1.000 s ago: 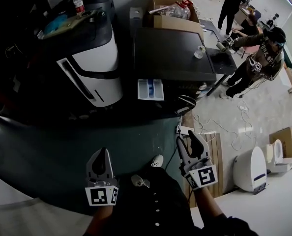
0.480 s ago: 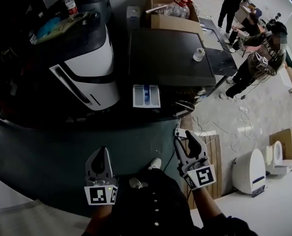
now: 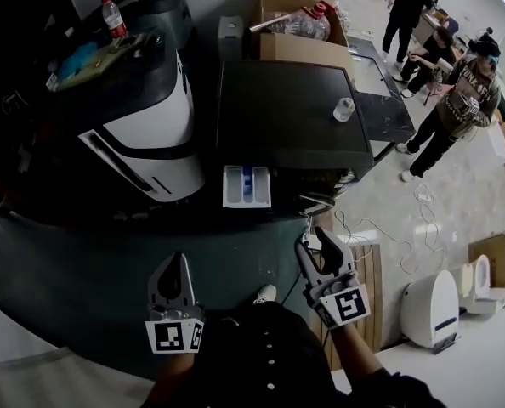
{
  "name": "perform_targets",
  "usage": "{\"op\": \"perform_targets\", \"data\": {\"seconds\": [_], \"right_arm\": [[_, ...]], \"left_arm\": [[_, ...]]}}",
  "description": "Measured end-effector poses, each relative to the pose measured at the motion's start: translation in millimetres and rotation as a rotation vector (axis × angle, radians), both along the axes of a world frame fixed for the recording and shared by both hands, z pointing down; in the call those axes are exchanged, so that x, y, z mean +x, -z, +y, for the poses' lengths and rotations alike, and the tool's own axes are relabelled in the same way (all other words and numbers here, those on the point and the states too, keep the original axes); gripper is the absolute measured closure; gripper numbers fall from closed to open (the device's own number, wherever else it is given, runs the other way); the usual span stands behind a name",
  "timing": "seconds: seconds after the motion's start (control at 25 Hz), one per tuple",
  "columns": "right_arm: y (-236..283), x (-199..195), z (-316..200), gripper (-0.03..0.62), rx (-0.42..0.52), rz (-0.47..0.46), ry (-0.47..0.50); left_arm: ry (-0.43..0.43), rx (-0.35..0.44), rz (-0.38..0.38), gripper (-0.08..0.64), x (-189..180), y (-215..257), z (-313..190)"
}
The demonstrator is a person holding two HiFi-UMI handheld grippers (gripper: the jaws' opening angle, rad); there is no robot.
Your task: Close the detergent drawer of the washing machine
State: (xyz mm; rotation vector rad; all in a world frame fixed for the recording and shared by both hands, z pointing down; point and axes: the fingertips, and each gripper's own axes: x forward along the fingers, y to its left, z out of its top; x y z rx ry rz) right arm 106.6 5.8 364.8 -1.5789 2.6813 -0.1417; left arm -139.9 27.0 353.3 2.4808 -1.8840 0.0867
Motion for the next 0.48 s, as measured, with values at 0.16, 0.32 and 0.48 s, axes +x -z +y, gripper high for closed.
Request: {"op": "perform_targets", "data": {"seconds": [0.16,0.32,0.48], "right_arm": [[-1.9,2.9,-17.0,0.403,-0.002,-0.03,0.026],[-15.2,0.1,-27.6,0.403,-0.028,-0.027,0.045],[-35.9,-9.5,-39.5,0.403,-0.062,-0.005,0.035]], "left_arm": [[0.003,0.02,-0.004,0.545,14.5,5.6,-11.0],[0.001,-0.002,-0.014,0.545,19.7,-2.0,-15.9],[-0.002,-0.043,-0.011,0.545,12.1,-8.3,-24.9]]}}
